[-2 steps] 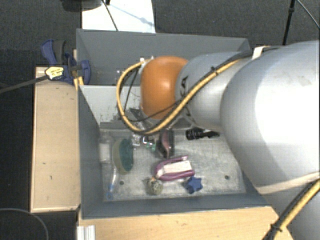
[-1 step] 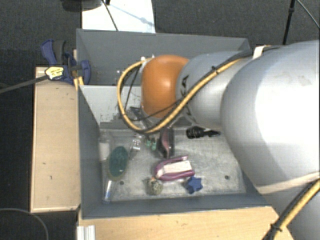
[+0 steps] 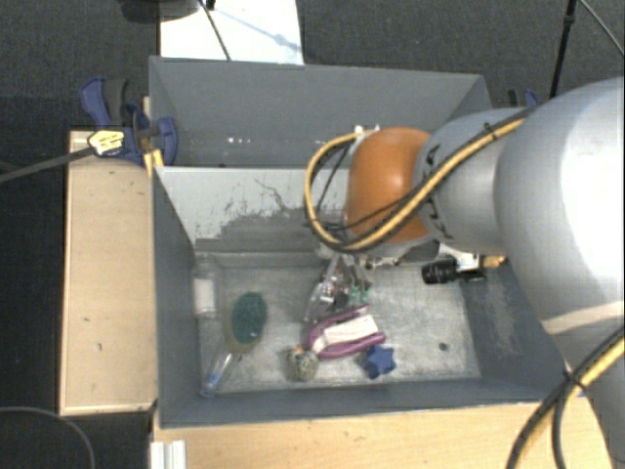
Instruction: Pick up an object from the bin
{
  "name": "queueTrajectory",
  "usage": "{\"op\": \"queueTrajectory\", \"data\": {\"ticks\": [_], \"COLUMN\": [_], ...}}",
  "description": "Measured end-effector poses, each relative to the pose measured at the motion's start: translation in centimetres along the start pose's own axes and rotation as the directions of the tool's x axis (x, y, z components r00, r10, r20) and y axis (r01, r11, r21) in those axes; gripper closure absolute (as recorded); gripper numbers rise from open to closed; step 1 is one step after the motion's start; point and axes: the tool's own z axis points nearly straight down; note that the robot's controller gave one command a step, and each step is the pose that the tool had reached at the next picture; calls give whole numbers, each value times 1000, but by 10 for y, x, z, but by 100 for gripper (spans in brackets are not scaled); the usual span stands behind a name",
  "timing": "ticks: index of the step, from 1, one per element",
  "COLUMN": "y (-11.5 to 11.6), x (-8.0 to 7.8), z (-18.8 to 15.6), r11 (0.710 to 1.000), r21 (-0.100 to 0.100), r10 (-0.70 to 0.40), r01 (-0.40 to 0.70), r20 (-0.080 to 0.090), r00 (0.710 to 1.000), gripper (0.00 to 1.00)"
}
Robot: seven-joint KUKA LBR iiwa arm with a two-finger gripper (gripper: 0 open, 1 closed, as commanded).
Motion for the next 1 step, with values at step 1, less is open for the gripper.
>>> {"op": "queueTrajectory", "data": {"ticks": [1], "y": [-61], "x": [17], "z": [-1], "r11": [979], "r21": [-2], "r10": [205], "r01": [-205], "r20": [6], "r00": [979], "gripper": [0]}}
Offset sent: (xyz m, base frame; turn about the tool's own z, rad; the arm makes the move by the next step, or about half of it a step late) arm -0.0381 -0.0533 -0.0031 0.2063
